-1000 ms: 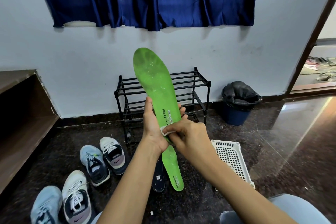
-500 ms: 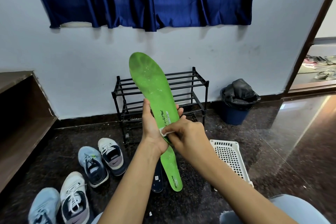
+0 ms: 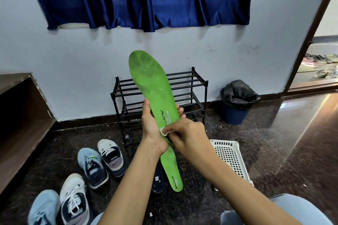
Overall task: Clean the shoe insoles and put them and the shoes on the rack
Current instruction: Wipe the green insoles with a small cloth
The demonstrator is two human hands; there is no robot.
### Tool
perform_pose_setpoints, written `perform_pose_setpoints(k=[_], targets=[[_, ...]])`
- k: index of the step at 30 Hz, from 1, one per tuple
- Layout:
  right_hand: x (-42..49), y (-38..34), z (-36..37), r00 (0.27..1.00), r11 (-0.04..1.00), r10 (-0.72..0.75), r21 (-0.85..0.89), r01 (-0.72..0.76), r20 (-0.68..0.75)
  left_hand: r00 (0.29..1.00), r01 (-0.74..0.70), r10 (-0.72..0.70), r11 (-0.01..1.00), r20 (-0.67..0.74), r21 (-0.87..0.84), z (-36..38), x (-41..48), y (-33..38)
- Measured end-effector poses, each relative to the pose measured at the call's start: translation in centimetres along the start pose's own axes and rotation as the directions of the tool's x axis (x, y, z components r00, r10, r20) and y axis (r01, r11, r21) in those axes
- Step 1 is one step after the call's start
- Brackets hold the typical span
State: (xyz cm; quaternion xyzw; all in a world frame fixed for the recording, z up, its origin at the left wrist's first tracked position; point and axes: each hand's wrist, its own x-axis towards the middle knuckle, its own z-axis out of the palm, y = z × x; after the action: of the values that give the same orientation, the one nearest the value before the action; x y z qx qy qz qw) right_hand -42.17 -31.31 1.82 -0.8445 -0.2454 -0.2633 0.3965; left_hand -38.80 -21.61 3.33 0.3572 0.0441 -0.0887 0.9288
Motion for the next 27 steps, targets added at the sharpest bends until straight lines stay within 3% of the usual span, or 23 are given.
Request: perform_pose_setpoints(k=[4,11,19,24,27], targets=[[0.5,0.2,-0.2,0.998,1.000,0.009,0.016,-0.008,-0.063,0.999,0.052,-0.052,0.996,-0.007,0.074,0.5,-0.4,-0.7],[-0.1,-0.2,0.4,1.000,1.000,-0.013,0.015,0.014,-0.020,1.000,0.000,0.000,1.000,-0.006,0.003,-0.3,-0.1,0.2],[0.8,0.1,0.1,0.997,1.000,0.006,-0.006,-0.006,-0.075,0.996,0.085,-0.086,0.990,0.006,0.110,0.0,-0.8,-0.7],[-0.2,-0.4,0.6,1.000,1.000,-0.009,-0.005,0.009,-0.026,0.999,0.033,-0.033,0.999,-0.013,0.039,-0.6,-0.4,0.2],[0.4,-0.5,0.7,0.999,1.000,-0.014,-0.016,0.013,-0.051,0.999,0.045,-0.044,0.995,-0.011,0.085,-0.6,-0.5,0.1]])
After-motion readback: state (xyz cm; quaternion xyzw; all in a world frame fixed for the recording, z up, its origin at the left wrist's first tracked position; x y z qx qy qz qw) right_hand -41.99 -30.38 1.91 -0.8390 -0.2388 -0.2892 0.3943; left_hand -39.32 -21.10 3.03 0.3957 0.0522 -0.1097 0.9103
